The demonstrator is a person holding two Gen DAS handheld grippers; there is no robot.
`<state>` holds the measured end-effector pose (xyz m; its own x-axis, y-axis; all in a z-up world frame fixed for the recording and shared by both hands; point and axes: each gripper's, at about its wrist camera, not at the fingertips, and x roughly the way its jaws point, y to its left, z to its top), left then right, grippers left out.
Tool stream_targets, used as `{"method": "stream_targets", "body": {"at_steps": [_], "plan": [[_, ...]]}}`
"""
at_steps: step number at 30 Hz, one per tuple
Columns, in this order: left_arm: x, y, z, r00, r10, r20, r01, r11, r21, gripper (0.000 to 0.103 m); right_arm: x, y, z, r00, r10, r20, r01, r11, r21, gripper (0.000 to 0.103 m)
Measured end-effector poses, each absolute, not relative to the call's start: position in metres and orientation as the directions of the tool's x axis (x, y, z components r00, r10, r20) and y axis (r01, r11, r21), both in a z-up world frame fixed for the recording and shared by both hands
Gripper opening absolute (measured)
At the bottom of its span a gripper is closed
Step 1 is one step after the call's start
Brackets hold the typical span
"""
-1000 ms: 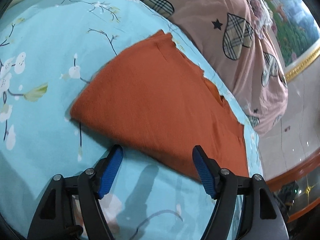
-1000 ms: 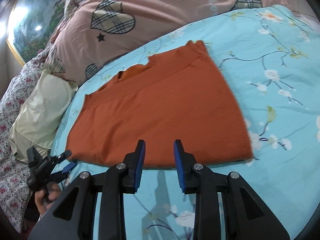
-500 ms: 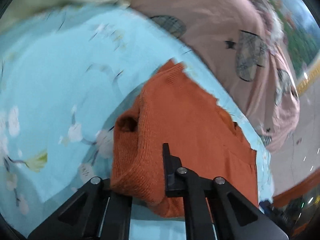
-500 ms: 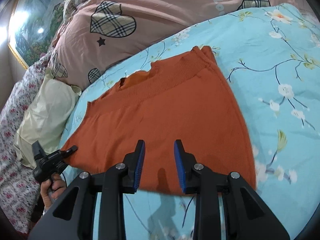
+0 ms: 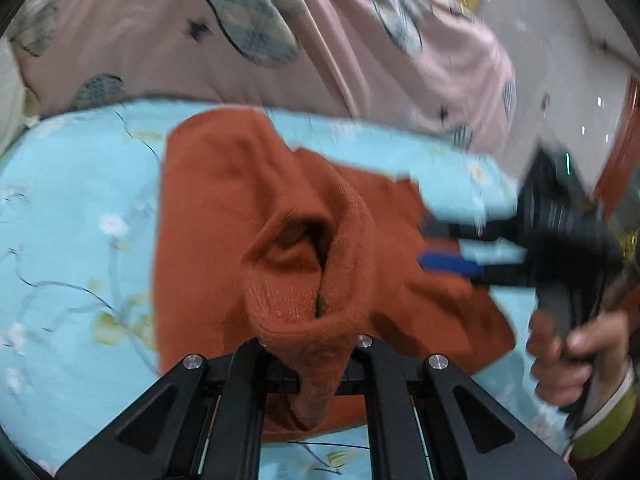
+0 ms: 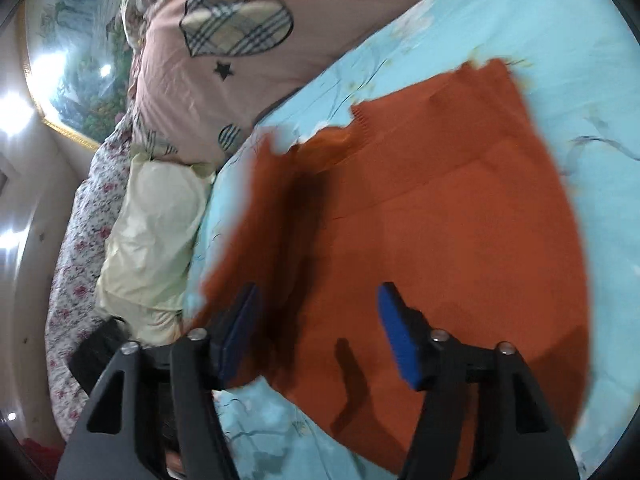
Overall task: Fold small clothes
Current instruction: 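Grasp the folded sweater edge with the left gripper while the right gripper grasps it too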
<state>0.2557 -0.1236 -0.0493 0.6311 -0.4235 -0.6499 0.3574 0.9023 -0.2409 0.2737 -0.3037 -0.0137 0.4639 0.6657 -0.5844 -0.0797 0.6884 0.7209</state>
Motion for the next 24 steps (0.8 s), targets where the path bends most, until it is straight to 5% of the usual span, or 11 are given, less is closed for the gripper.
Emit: {"method": "stream_targets", "body": {"at_steps": [10, 12, 13, 14, 24], "plan": [[0.242, -0.151, -0.072, 0.651, -0.335, -0.681, 0.392, 0.917, -0.076, 0.005, 0.364, -0.242, -0.04, 0.331, 0.663, -0.672, -0.088, 0.73, 0.677, 0.066], [0.238, -0.15, -0.072, 0.654, -0.335, -0.679, 0.399, 0.914, -0.066, 0.005, 0.382, -0.229, -0.047, 0.319, 0.625, -0.712, -0.086, 0.767, 0.635, 0.05], [0.237, -0.149, -0.072, 0.653, -0.338, -0.678, 0.401, 0.914, -0.069, 0.005, 0.387, -0.226, -0.048, 0.314, 0.609, -0.729, -0.084, 0.782, 0.617, 0.023], [0.237, -0.148, -0.07, 0.651, -0.34, -0.679, 0.401, 0.913, -0.072, 0.005, 0.391, -0.224, -0.046, 0.318, 0.602, -0.733, -0.088, 0.788, 0.609, 0.017], [0.231, -0.191, -0.022, 0.576, -0.555, -0.601, 0.533, 0.812, -0.239, 0.006, 0.343, -0.3, 0.039, 0.517, 0.551, -0.655, -0.2, 0.822, 0.534, 0.016]]}}
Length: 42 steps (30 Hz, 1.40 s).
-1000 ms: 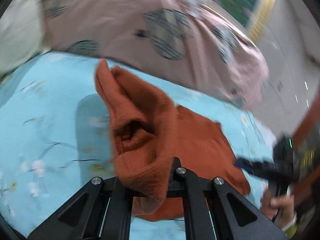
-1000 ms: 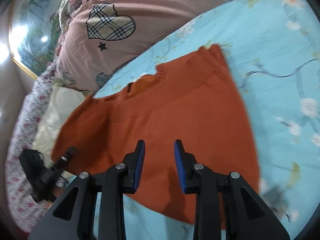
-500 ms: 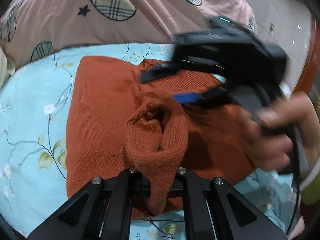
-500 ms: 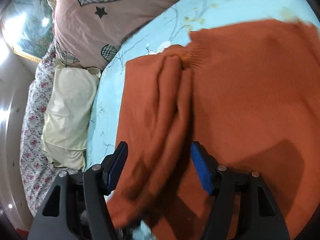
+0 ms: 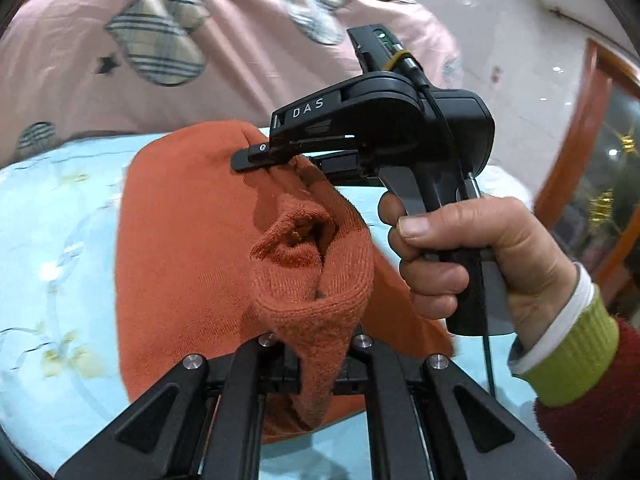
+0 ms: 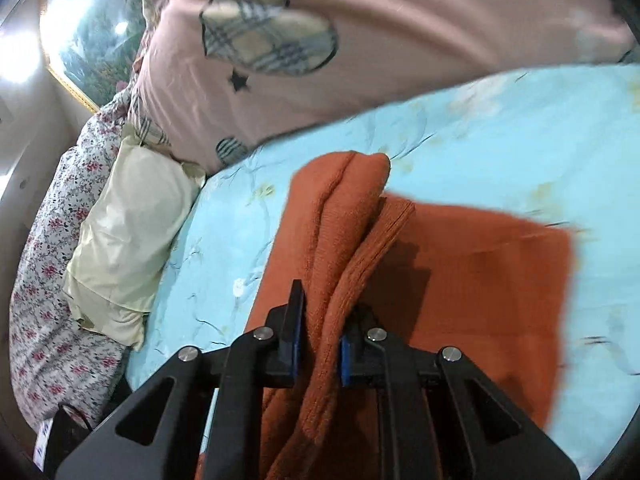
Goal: Fold small clothes
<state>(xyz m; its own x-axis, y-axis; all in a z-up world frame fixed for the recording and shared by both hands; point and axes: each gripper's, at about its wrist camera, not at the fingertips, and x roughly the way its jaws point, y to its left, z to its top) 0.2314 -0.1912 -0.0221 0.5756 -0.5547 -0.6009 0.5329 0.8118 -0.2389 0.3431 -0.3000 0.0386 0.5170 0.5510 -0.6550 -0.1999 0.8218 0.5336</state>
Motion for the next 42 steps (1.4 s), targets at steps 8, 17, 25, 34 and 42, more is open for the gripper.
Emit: {"method": "stream_targets", "body": {"at_steps": [8, 17, 25, 34, 42], "plan": [[0.236, -0.251, -0.066, 0.433, -0.596, -0.676, 0.568, 0.763, -0.309, 0.006, 0.327, -0.365, -0.015, 0.494, 0.45, -0.745, -0.039, 0.867, 0.497, 0.015], [0.241, -0.263, -0.069, 0.423, -0.576, -0.699, 0.581, 0.765, -0.279, 0.009, 0.318, -0.374, -0.015, 0.529, 0.415, -0.74, -0.035, 0.883, 0.469, 0.015], [0.23, -0.239, -0.066, 0.374, -0.611, -0.698, 0.586, 0.739, -0.333, 0.042, 0.297, -0.384, -0.006, 0.573, 0.364, -0.734, -0.002, 0.897, 0.443, 0.031], [0.247, -0.13, -0.061, 0.487, -0.525, -0.698, 0.423, 0.841, -0.337, 0.07, 0.258, -0.395, -0.004, 0.561, 0.41, -0.719, 0.0, 0.869, 0.495, 0.067], [0.315, -0.083, -0.1, 0.383, -0.564, -0.732, 0.279, 0.826, -0.491, 0.07, 0.279, -0.383, -0.026, 0.509, 0.471, -0.721, -0.003, 0.838, 0.546, 0.067]]}}
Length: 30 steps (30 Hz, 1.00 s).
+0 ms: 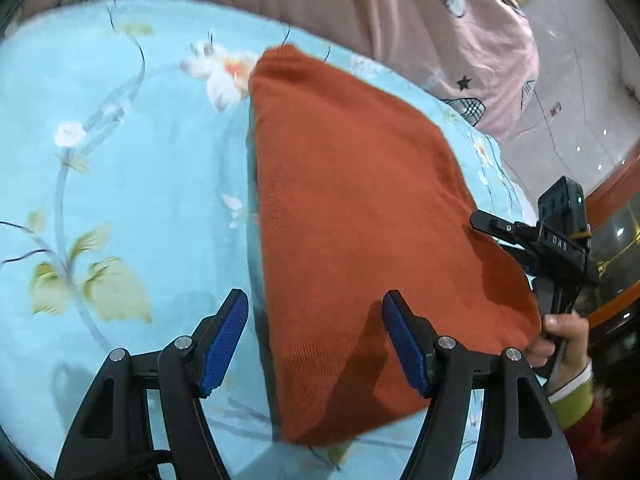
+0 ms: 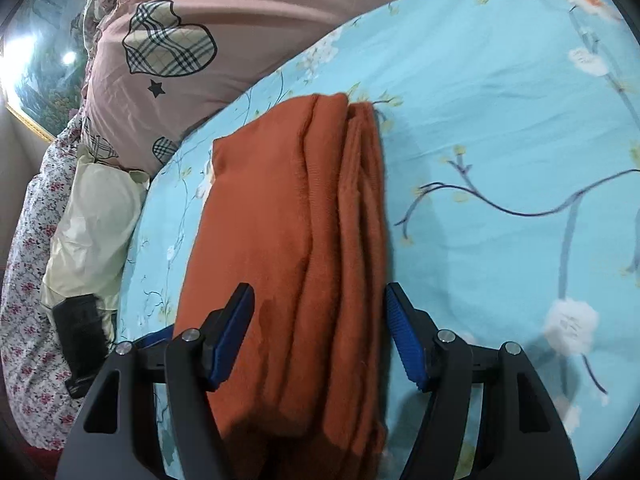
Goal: Fold small clothes
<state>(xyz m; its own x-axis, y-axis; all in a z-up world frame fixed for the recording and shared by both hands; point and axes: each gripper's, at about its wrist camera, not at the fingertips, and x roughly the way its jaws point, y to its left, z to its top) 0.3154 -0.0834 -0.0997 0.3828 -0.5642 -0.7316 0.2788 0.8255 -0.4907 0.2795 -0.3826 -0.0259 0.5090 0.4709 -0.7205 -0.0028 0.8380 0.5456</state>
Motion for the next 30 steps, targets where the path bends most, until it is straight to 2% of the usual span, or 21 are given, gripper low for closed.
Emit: {"method": "stream_targets", "body": {"at_steps": [4, 6, 7, 8, 10, 11, 13, 18, 23, 27, 30], "plan": [[0.339, -0.09, -0.123, 0.321, -0.636, -0.701, 0.254, 0.771, -0.584, 0.072, 0.291, -0.381, -0.037, 0.487, 0.496, -0.719, 0.006, 0.821, 0.571, 0.067], [0.352, -0.096, -0.13, 0.312, -0.664, -0.68, 0.256, 0.748, -0.613, 0.068, 0.295, -0.381, -0.04, 0.479, 0.515, -0.711, 0.012, 0.806, 0.591, 0.067], [0.357, -0.101, -0.133, 0.314, -0.667, -0.676, 0.26, 0.745, -0.614, 0.062, 0.297, -0.379, -0.04, 0.473, 0.513, -0.717, 0.014, 0.809, 0.588, 0.062], [0.363, -0.104, -0.134, 0.313, -0.674, -0.669, 0.269, 0.738, -0.619, 0.049, 0.298, -0.377, -0.041, 0.464, 0.512, -0.723, 0.017, 0.811, 0.585, 0.049], [0.364, -0.107, -0.134, 0.313, -0.687, -0.656, 0.271, 0.727, -0.631, 0.036, 0.3, -0.375, -0.043, 0.446, 0.532, -0.719, 0.02, 0.798, 0.603, 0.034], [0.365, -0.105, -0.131, 0.317, -0.695, -0.646, 0.276, 0.719, -0.638, 0.027, 0.3, -0.372, -0.04, 0.449, 0.53, -0.719, 0.015, 0.801, 0.599, 0.03], [0.361, -0.1, -0.122, 0.332, -0.704, -0.628, 0.295, 0.71, -0.639, 0.023, 0.295, -0.364, -0.03, 0.464, 0.51, -0.725, -0.001, 0.818, 0.575, 0.027], [0.324, -0.079, -0.08, 0.405, -0.675, -0.616, 0.346, 0.737, -0.58, 0.021, 0.279, -0.326, -0.009, 0.474, 0.552, -0.686, -0.095, 0.807, 0.583, 0.024], [0.28, -0.022, -0.052, 0.49, -0.616, -0.617, 0.327, 0.786, -0.525, 0.021, 0.268, -0.271, -0.008, 0.448, 0.634, -0.63, -0.18, 0.754, 0.631, 0.024], [0.255, 0.027, -0.043, 0.532, -0.575, -0.622, 0.276, 0.811, -0.515, 0.021, 0.265, -0.22, -0.018, 0.397, 0.702, -0.592, -0.237, 0.701, 0.673, 0.024], [0.241, 0.057, -0.048, 0.553, -0.547, -0.629, 0.228, 0.825, -0.516, 0.021, 0.265, -0.189, -0.029, 0.353, 0.721, -0.595, -0.258, 0.687, 0.679, 0.024]]}}
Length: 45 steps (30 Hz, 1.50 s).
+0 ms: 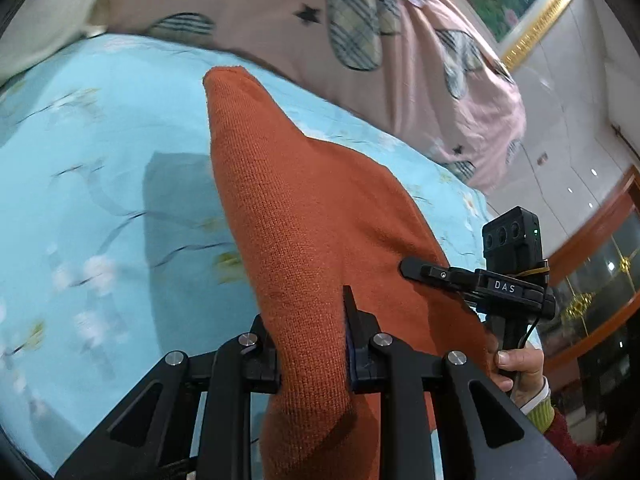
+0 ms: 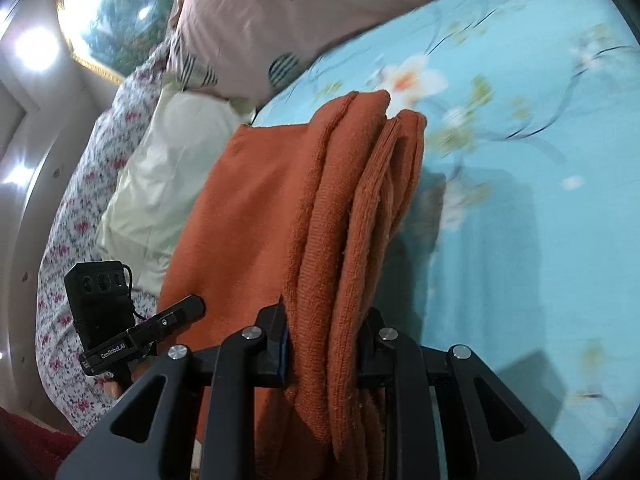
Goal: Fold small clothes
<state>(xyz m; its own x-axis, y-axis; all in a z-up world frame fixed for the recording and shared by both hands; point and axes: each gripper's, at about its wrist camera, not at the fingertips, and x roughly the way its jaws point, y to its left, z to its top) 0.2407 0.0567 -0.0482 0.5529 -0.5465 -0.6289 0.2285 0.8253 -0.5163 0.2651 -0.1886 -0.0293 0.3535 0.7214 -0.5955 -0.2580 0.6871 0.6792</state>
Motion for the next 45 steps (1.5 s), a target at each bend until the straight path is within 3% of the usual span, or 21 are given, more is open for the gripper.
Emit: {"method": "stream_targets", "body": {"at_steps": [7, 14, 21, 26, 30, 32, 38, 43, 45], "plan": [[0.232, 0.087, -0.096, 0.535, -0.478, -0.697, 0.115, 0.858, -0.5, 0.026, 0.268, -0.163, -0.06, 0.317, 0.677, -0.664, -0.222, 0.734, 0.642, 0.025], [0.224, 0.092, -0.099, 0.53, -0.455, -0.715, 0.093, 0.87, -0.485, 0.047, 0.258, -0.171, -0.051, 0.355, 0.593, -0.723, -0.209, 0.804, 0.557, 0.044], [0.19, 0.114, -0.071, 0.613, -0.395, -0.684, 0.076, 0.892, -0.446, 0.046, 0.257, -0.196, -0.011, 0.499, 0.519, -0.694, -0.195, 0.848, 0.493, 0.047], [0.177, 0.091, -0.055, 0.613, -0.467, -0.637, 0.195, 0.871, -0.45, 0.041, 0.284, -0.177, -0.016, 0.463, 0.534, -0.707, -0.215, 0.842, 0.495, 0.043], [0.175, 0.077, -0.057, 0.586, -0.484, -0.65, 0.243, 0.87, -0.428, 0.041, 0.304, -0.166, -0.034, 0.417, 0.533, -0.736, -0.19, 0.843, 0.503, 0.042], [0.178, 0.073, -0.063, 0.565, -0.487, -0.666, 0.246, 0.87, -0.427, 0.041, 0.308, -0.164, -0.037, 0.421, 0.526, -0.739, -0.186, 0.847, 0.498, 0.02], [0.181, 0.07, -0.064, 0.549, -0.506, -0.666, 0.267, 0.86, -0.434, 0.041, 0.285, -0.181, 0.005, 0.521, 0.596, -0.611, -0.243, 0.79, 0.563, 0.017], [0.19, 0.062, -0.082, 0.52, -0.507, -0.688, 0.258, 0.861, -0.439, 0.039, 0.3, -0.188, -0.046, 0.467, 0.502, -0.728, -0.133, 0.854, 0.503, 0.017], [0.189, 0.06, -0.085, 0.522, -0.507, -0.686, 0.26, 0.861, -0.438, 0.039, 0.302, -0.191, -0.063, 0.457, 0.504, -0.733, -0.097, 0.847, 0.522, 0.017]]}}
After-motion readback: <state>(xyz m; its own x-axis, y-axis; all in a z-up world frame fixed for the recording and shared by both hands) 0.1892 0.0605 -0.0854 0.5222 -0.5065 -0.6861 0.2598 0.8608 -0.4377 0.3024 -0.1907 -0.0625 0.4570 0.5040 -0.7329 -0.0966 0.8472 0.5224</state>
